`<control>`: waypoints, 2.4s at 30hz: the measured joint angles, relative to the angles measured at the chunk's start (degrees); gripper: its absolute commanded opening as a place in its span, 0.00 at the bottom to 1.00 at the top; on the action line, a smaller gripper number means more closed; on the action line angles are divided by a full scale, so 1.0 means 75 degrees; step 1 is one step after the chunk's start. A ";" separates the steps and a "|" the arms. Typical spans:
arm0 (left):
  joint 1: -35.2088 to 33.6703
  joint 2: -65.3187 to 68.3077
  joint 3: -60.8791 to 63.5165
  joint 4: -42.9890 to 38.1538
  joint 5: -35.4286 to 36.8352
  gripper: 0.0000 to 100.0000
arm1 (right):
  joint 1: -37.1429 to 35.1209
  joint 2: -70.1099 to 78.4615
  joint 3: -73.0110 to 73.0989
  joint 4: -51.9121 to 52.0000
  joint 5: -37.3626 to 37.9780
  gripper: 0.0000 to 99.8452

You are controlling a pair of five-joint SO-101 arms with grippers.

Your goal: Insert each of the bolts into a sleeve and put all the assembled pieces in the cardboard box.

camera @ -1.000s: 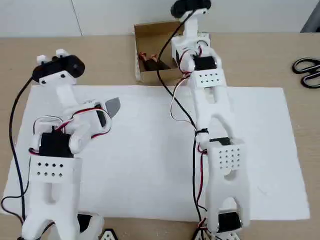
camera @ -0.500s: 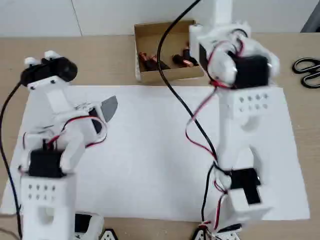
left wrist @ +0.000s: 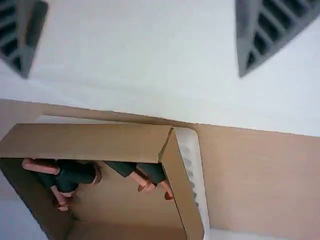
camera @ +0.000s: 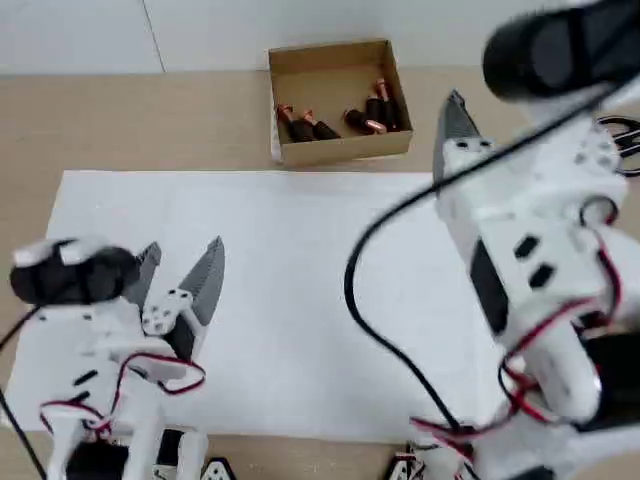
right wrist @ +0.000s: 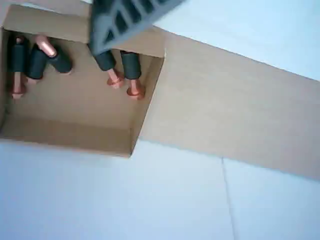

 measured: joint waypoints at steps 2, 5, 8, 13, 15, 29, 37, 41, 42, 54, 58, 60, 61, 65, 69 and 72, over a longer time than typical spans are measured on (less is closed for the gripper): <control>-0.0012 -0.0516 0.0645 -0.0188 0.0000 0.26 | 0.0000 -0.0656 0.0797 0.0000 0.0000 0.29; -0.0012 -0.0399 0.1114 -0.0246 0.0000 0.26 | 0.0012 -0.1747 0.2227 0.0000 0.0000 0.29; -0.0012 -0.0516 0.1477 -0.0270 0.0000 0.26 | 0.0012 -0.2825 0.3681 -0.0070 0.0000 0.29; -0.0012 -0.0610 0.2637 -0.0270 0.0000 0.26 | 0.0000 -0.4337 0.5978 -0.0867 0.0000 0.29; -0.0012 -0.0610 0.2895 -0.0270 0.0000 0.26 | 0.0023 -0.4947 0.6881 -0.1336 0.0000 0.29; -0.0012 -0.0610 0.4138 -0.0610 0.0000 0.26 | 0.0023 -0.9225 1.2554 -0.4618 0.0000 0.29; -0.0012 -0.0610 0.4149 -0.0621 0.0000 0.26 | 0.0023 -0.9565 1.2835 -0.4700 0.0000 0.29; -0.0012 -0.0610 0.4149 -0.0621 0.0000 0.26 | 0.0023 -0.9565 1.3034 -0.4700 0.0000 0.29; -0.0012 -0.0610 0.4149 -0.0621 0.0000 0.26 | 0.0023 -0.9565 1.3175 -0.4700 0.0000 0.29; -0.0012 -0.0610 0.4149 -0.0621 0.0000 0.26 | 0.0023 -0.9565 1.3832 -0.4771 0.0000 0.29; -0.0012 -0.0610 0.4149 -0.0621 0.0000 0.26 | 0.0023 -0.9823 1.3832 -0.4771 0.0000 0.29; -0.0012 -0.0610 0.4149 -0.0621 0.0000 0.26 | 0.0023 -1.0139 1.3855 -0.4771 0.0000 0.29; -0.0012 -0.0610 0.4149 -0.0621 0.0000 0.26 | 0.0012 -1.0233 1.3855 -0.4771 0.0000 0.29; -0.0012 -0.0610 0.4149 -0.0621 0.0000 0.26 | 0.0000 -1.0538 1.3960 -0.4771 0.0000 0.29; -0.0012 -0.0610 0.4149 -0.0621 0.0000 0.26 | 0.0000 -1.0573 1.4312 -0.4771 0.0000 0.29; -0.0012 -0.0610 0.4149 -0.0621 0.0000 0.26 | 0.0000 -1.0573 1.4382 -0.4771 0.0000 0.29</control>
